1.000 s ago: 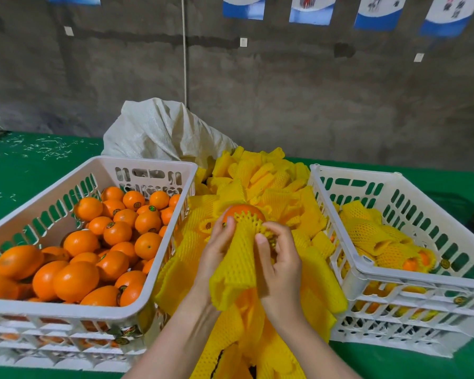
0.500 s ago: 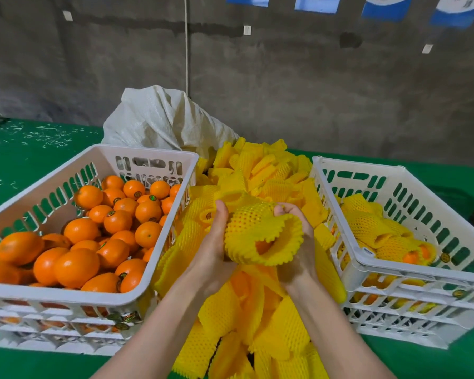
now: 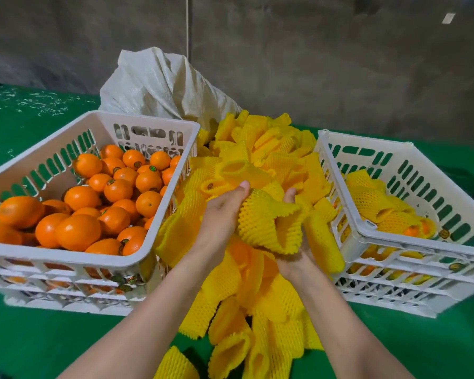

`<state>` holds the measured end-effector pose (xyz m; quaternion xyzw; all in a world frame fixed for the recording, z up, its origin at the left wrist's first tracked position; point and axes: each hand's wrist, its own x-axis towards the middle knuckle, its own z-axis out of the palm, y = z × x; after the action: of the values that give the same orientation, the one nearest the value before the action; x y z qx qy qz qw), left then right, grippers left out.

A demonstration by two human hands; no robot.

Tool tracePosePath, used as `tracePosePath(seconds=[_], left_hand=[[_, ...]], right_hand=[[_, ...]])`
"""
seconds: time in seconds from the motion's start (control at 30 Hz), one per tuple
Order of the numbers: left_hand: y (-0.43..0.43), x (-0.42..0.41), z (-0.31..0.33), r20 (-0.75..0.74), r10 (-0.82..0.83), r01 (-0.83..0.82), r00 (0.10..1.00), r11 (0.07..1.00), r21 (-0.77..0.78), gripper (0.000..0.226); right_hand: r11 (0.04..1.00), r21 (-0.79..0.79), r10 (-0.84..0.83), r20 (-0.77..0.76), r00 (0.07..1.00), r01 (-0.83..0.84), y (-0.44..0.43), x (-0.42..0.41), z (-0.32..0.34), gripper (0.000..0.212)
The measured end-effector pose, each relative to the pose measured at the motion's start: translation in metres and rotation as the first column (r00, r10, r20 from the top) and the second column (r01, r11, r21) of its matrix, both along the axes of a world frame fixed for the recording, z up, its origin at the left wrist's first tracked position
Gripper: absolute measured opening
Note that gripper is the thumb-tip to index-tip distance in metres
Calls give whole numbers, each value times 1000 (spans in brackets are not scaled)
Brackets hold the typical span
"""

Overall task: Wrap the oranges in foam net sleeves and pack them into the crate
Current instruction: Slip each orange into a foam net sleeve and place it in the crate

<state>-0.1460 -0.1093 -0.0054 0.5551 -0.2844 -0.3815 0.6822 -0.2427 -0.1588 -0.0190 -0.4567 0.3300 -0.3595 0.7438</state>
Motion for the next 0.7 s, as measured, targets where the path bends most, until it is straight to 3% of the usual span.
tracePosePath(seconds=[0.07, 0.13, 0.17, 0.23, 0.33, 0.43, 0.5, 0.57, 0.7], left_hand=[[3, -2, -5, 201, 55, -43, 978, 997, -67, 42], [2, -2, -10, 366, 150, -101, 919, 984, -147, 42], [1, -2, -11, 437, 203, -148, 876, 976, -157, 42], [-1, -1, -15, 529, 289, -234, 798, 957, -171, 47], [-2, -2, -22, 592, 370, -334, 716, 926, -174, 33], [-3, -5, -27, 487, 372, -322, 791, 928, -187, 39], [-3, -8, -25, 349, 323, -290, 880, 946, -143, 42], [-3, -8, -21, 147, 239, -231, 960, 970, -68, 43], [-2, 3, -15, -151, 52, -56, 987, 998, -18, 40]], right_hand=[[999, -26, 30, -30, 999, -31, 8, -4, 5, 80], [999, -51, -21, -100, 995, 16, 16, 0, 5, 127], [994, -98, -62, -110, 992, 51, 19, 1, 4, 127], [977, -157, -153, -29, 988, 146, 24, 4, 2, 87], [948, -226, -252, -99, 963, 225, 23, 5, -9, 59], [956, -188, -247, -94, 964, 226, 21, 2, -16, 51], [976, -57, -210, -26, 977, 208, 17, 3, -16, 50], [985, 73, -160, 77, 984, 155, 11, 3, -14, 36], [974, 215, -121, 259, 958, 65, 6, -2, -15, 41]])
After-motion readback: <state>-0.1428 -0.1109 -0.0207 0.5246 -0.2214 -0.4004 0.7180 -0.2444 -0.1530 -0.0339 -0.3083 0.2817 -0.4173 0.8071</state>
